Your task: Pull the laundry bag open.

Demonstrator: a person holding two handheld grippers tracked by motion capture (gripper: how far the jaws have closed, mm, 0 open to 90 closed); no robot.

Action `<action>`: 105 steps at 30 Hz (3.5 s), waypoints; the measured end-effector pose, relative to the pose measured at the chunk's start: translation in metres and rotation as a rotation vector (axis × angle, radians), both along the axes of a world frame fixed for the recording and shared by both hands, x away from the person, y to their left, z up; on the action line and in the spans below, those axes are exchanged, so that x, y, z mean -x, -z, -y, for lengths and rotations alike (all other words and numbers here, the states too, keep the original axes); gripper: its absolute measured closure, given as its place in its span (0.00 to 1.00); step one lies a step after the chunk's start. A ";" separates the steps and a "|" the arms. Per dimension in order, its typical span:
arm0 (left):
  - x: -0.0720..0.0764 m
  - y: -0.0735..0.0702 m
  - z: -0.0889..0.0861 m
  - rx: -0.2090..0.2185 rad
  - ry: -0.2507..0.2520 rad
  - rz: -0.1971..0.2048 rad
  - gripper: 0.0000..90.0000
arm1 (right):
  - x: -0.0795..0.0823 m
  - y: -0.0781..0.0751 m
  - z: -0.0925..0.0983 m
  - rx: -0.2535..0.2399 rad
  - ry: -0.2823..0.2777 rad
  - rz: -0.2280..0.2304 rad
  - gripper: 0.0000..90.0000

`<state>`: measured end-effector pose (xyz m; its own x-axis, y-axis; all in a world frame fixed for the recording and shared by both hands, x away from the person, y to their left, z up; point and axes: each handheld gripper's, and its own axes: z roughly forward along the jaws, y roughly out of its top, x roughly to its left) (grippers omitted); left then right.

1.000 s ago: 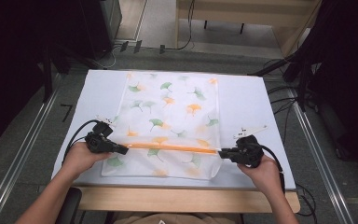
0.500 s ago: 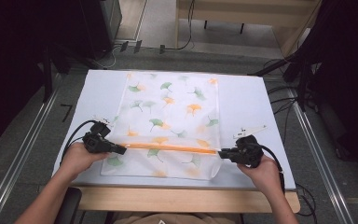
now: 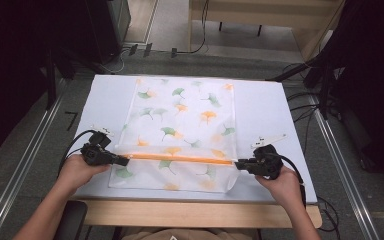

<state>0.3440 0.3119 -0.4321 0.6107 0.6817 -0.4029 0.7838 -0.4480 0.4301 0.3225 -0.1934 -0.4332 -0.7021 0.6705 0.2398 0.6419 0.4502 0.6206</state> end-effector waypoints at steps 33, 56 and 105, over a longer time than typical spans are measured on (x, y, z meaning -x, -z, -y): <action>0.005 0.000 -0.020 0.009 -0.045 0.001 1.00 | -0.001 0.001 0.001 0.004 0.001 -0.005 0.94; 0.009 0.003 -0.041 -0.012 -0.086 -0.004 1.00 | -0.002 0.002 0.002 0.011 0.000 -0.008 0.94; 0.015 0.010 -0.038 0.025 -0.076 0.004 0.73 | -0.020 0.024 0.006 0.035 0.041 -0.029 0.74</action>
<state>0.3292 0.3501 -0.4423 0.5593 0.7158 -0.4180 0.8134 -0.3768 0.4431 0.3426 -0.1993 -0.4570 -0.6667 0.7070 0.2359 0.6781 0.4441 0.5856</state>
